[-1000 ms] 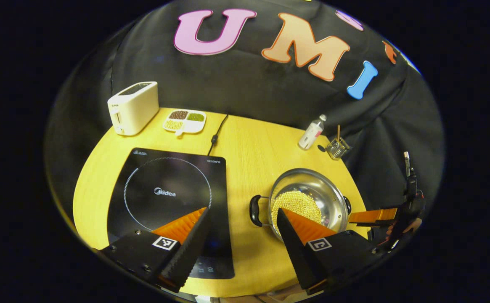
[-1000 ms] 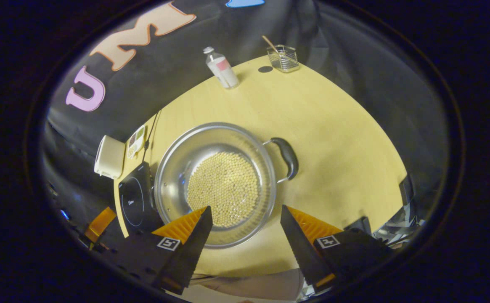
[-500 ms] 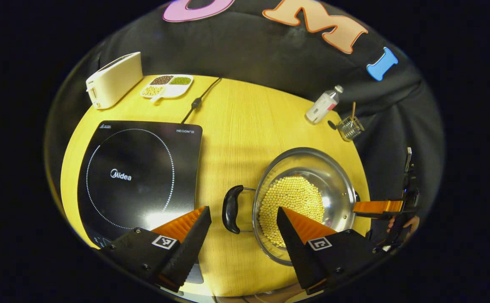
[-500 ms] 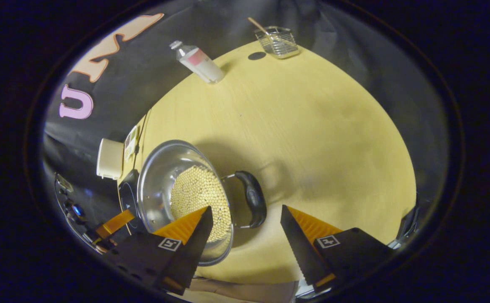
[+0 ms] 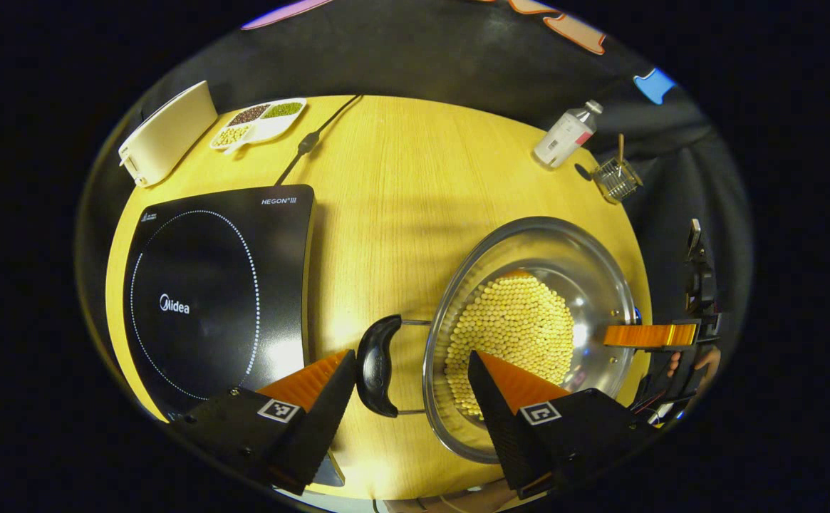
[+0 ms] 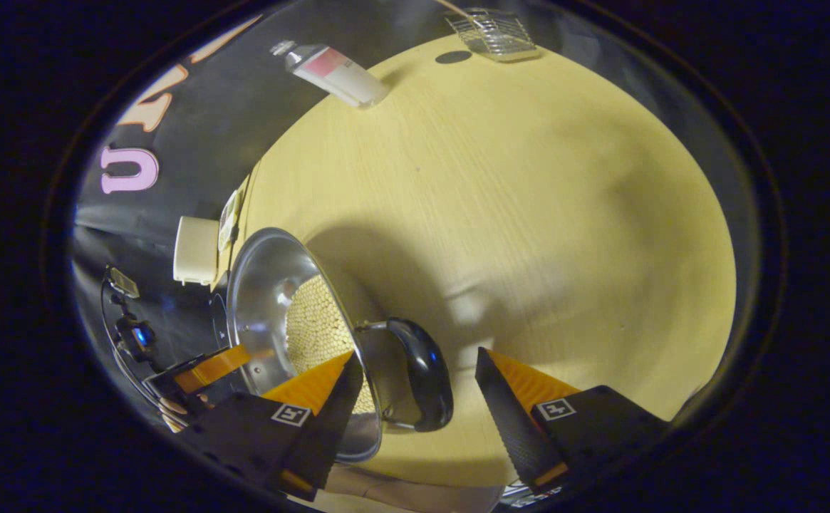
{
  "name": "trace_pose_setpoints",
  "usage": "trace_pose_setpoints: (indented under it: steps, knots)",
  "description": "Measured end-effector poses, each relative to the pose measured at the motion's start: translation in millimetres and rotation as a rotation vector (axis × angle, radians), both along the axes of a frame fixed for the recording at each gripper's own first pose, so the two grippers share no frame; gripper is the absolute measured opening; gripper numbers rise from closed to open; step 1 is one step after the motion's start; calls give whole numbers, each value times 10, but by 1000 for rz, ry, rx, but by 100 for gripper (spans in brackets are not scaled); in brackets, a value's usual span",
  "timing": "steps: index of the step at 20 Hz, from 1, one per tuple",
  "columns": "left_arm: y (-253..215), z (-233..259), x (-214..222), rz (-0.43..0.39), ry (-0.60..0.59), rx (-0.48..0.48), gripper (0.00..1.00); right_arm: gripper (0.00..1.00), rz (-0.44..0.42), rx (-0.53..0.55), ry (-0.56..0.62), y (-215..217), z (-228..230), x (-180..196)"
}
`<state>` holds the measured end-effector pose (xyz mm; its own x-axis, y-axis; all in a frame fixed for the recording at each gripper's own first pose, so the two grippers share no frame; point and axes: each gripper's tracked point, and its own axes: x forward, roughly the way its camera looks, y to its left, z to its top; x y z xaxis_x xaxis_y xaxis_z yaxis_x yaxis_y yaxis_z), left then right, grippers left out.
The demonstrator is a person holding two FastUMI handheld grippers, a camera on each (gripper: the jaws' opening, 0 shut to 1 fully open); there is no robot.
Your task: First push the handle of the pot to place it horizontally, then grasp the pot with both hands and set it on the induction cooktop.
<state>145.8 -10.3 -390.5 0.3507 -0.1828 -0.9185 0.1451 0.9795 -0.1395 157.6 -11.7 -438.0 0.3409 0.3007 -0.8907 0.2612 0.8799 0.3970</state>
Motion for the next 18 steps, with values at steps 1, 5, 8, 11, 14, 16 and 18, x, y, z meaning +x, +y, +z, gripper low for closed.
trace_pose_setpoints:
  steps: [1,5,8,11,14,16,18]
  knots:
    - [-13,-35,13,4,16,-3,96,89,9,4,4,10,-38,30]
    - [-13,-171,38,14,77,9,95,70,38,67,27,130,-119,96]
    - [64,-278,35,16,125,61,79,60,44,89,51,169,-133,88]
    - [60,-270,-12,30,164,61,67,53,43,65,30,137,-128,112]
    - [28,-256,-111,67,193,39,64,53,50,40,43,77,-132,39]
    - [-24,-190,-207,48,200,47,62,59,66,22,57,20,-108,-69]
    - [-53,-126,-279,16,199,63,61,59,95,-5,68,-40,-86,-194]
